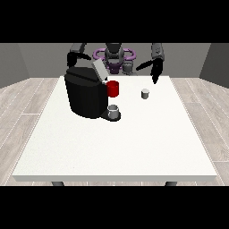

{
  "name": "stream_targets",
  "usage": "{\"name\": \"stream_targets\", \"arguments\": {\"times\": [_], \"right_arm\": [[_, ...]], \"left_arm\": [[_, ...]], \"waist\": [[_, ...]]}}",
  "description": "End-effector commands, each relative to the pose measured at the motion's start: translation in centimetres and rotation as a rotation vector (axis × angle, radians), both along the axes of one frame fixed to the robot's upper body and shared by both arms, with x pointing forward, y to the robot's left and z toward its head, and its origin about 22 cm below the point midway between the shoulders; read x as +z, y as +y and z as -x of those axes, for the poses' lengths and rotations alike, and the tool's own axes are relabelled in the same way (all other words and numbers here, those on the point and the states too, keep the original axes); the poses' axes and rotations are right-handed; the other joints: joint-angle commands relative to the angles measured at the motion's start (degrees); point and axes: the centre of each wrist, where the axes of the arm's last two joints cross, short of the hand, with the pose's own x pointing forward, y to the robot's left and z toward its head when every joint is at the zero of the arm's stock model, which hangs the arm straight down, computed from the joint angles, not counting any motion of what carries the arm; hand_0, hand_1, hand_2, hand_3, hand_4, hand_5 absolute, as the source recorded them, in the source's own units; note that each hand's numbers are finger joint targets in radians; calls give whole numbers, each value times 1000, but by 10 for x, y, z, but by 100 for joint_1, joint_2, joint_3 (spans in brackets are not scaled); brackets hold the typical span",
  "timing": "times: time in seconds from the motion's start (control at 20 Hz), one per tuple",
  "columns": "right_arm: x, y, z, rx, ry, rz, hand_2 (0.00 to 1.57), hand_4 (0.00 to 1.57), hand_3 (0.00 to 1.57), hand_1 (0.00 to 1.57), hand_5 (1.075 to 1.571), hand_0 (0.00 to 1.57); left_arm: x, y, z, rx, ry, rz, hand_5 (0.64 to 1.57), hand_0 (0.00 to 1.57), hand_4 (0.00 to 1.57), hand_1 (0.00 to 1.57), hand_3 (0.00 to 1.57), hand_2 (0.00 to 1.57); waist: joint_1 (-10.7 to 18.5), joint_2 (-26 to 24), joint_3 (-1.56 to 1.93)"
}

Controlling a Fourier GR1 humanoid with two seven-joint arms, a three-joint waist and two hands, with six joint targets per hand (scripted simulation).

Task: Insert the coffee pod into the coffee machine and close the lid

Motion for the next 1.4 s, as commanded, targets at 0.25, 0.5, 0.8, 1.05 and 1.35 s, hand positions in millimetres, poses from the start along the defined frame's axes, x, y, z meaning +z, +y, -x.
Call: {"name": "stream_targets", "arguments": {"times": [0.25, 0.5, 0.8, 1.05, 1.35], "right_arm": [[23, 13, -15, 43, -98, 22, 0, 419, 0, 0, 1571, 0], [18, 13, -22, 39, -66, 34, 0, 494, 0, 0, 1571, 0], [5, 24, -21, -8, -61, 40, 0, 471, 0, 0, 1571, 0], [-5, -4, -40, -24, -65, 31, 0, 405, 0, 0, 1571, 0], [1, 7, -41, -2, -63, 54, 0, 323, 0, 0, 1571, 0]], "left_arm": [[0, 37, -36, 95, -14, -284, 1571, 0, 0, 0, 0, 0], [14, 68, -54, 54, 16, -314, 1571, 0, 0, 0, 0, 0], [-3, 64, -61, 48, 106, -422, 1571, 0, 0, 0, 0, 0], [2, 38, -81, -18, 142, -437, 1571, 0, 0, 0, 0, 0], [-7, 42, -84, -25, 192, -418, 1571, 0, 0, 0, 0, 464]], "waist": [[-501, 807, -3], [-350, 993, -2], [-402, 1158, -2], [-300, 1188, 1], [-358, 1154, 0]]}}
